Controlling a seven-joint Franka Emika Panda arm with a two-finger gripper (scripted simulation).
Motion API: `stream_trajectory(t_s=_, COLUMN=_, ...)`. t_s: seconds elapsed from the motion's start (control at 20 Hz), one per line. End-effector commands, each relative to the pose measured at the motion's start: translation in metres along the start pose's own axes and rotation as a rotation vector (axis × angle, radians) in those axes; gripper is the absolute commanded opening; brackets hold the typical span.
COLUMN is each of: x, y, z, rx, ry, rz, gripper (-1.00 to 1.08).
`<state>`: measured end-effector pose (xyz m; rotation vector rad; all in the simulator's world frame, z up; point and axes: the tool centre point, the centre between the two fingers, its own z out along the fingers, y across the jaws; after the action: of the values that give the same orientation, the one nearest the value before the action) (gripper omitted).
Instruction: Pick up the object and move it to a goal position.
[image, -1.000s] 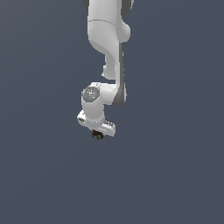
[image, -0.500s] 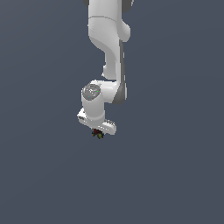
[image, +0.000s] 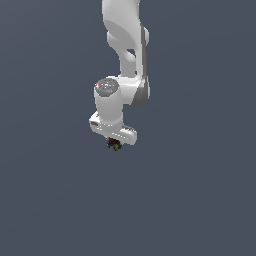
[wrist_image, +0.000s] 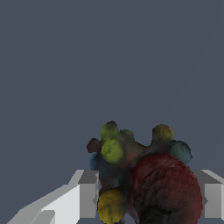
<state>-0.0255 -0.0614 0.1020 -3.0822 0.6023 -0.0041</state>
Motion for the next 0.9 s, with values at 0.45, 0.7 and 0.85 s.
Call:
stream_trajectory(t_s=0.45, x=-0.024, y=-0.014, z=-0.091, rx=-0.001, ry=-0.001, rz=0.000, gripper=-1.00)
stream_trajectory(t_s=0.7, x=-0.028, y=-0.018, z=-0.110, rx=-0.002, ry=-0.002, rz=0.000, gripper=-1.00)
stream_trajectory(t_s=0.85, x=-0.029, y=-0.019, z=-0.115, rx=-0.002, ry=-0.002, rz=0.000, gripper=-1.00)
